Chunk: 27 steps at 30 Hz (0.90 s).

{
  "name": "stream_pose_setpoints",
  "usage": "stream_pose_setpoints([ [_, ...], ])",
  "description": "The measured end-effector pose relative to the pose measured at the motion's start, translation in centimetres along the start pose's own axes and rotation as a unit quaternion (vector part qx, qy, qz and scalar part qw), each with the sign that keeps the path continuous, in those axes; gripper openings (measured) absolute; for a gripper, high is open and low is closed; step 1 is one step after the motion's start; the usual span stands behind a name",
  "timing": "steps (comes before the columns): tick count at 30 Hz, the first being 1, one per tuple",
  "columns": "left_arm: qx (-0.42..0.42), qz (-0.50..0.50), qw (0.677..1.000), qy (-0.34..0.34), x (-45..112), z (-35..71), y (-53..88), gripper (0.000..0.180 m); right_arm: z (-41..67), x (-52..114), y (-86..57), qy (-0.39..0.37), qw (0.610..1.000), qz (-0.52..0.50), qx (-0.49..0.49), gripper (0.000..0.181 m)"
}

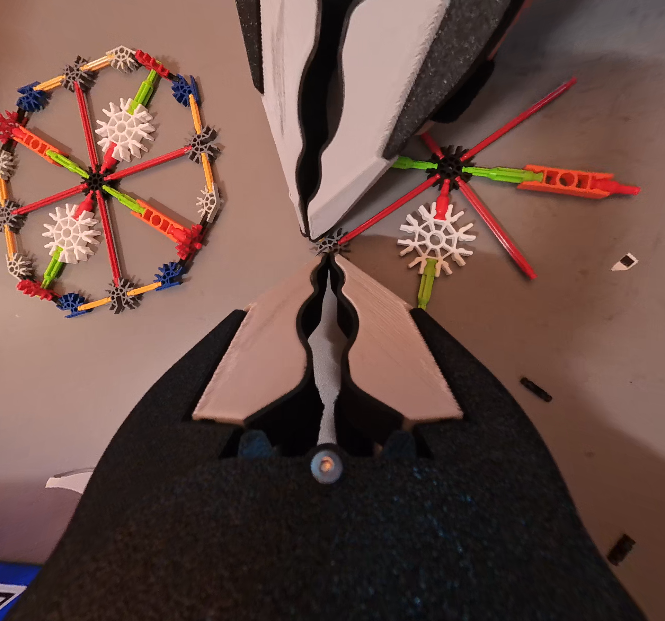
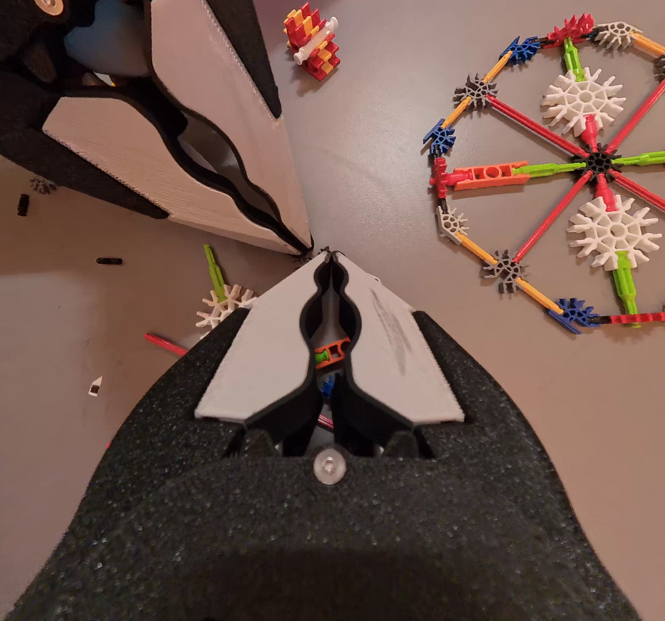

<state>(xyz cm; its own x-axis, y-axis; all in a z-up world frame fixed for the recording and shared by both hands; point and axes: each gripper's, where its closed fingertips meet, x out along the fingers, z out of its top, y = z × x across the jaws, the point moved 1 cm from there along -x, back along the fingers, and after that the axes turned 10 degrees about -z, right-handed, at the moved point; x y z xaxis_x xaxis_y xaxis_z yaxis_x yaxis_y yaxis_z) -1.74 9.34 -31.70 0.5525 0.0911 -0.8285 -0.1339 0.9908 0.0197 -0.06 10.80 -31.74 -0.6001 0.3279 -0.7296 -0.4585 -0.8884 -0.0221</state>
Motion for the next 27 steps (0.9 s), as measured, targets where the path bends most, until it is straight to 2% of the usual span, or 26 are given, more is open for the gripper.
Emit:
stream_pose_setpoints([
  [8, 0.003, -0.003, 1.000, 0.003, 0.0, 0.1, -0.1, 0.000, -0.1, 0.0, 0.1, 0.024, 0.995, -0.057, -0.076, 0.000],
  [10, 0.008, 0.007, 1.000, 0.004, 0.1, 0.2, 0.0, 0.000, 0.4, -0.4, -0.3, 0.013, 0.999, -0.042, -0.023, 0.000],
  [12, 0.011, 0.011, 1.000, 0.011, 0.0, 0.1, 0.0, 0.000, 2.1, -2.6, -1.8, -0.040, 0.997, -0.031, 0.053, 0.000],
  [15, 0.000, 0.017, 1.000, 0.008, -0.3, 0.0, 0.2, 0.000, 2.9, -6.5, -3.7, -0.069, 0.992, -0.049, 0.089, 0.000],
  [18, -0.018, 0.024, 1.000, 0.000, -1.2, 0.0, 0.4, 0.005, 1.6, -8.5, -4.5, -0.043, 0.991, -0.100, 0.075, 0.001],
  [21, -0.042, 0.026, 0.999, -0.023, -2.3, 0.2, 0.5, 0.009, 0.7, -9.3, -2.8, -0.040, 0.991, -0.102, 0.079, 0.001],
  [27, -0.079, 0.005, 0.996, -0.049, -3.6, 0.4, -1.4, 0.012, -4.0, -7.8, -0.7, 0.014, 0.991, -0.099, 0.088, 0.007],
])
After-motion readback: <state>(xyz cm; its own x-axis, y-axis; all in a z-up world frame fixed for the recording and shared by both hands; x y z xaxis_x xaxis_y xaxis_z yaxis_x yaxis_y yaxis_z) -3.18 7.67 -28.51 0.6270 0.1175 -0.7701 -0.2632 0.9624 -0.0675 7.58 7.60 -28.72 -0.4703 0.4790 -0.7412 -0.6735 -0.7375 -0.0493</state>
